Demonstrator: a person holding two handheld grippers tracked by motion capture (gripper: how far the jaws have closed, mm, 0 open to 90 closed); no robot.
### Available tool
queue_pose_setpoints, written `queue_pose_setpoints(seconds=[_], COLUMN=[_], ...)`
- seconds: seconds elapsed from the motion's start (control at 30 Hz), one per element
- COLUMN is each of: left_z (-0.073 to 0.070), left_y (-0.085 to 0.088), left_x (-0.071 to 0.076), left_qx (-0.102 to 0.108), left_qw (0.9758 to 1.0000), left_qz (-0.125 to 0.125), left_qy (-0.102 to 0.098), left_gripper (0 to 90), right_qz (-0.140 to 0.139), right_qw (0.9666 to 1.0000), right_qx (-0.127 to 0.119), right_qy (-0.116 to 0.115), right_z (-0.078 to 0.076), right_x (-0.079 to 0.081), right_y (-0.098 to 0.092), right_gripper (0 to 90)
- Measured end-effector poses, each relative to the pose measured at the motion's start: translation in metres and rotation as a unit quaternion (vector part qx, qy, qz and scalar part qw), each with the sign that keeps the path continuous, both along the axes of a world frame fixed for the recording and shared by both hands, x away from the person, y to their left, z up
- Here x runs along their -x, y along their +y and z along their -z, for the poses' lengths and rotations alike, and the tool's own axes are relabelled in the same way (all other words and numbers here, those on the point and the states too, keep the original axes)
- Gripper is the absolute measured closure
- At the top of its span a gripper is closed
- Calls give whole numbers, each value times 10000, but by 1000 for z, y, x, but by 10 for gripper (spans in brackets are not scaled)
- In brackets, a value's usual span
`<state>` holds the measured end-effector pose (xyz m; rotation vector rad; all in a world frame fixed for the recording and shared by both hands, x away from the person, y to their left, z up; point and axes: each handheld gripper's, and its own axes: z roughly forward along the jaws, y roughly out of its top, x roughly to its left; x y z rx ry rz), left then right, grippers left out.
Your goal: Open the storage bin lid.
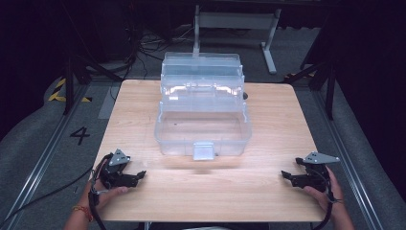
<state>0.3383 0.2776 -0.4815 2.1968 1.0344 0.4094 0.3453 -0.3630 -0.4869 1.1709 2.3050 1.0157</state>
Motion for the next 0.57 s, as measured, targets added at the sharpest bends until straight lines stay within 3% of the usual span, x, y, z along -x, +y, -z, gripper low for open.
queue_pose_setpoints(seconds=[0.3,0.57], left_z=[0,0], left_y=[-2,-3], left_x=[-1,-2], left_qx=[-26,16], left_qw=[9999,9999], left_qz=[-102,-160], left_qy=[33,24], left_gripper=[146,146], right_qz=[50,218], right_qw=[10000,9997], right_qx=[4,44], right_qy=[13,75], right_z=[0,1], right_x=[0,-2], right_y=[0,1], right_gripper=[136,65])
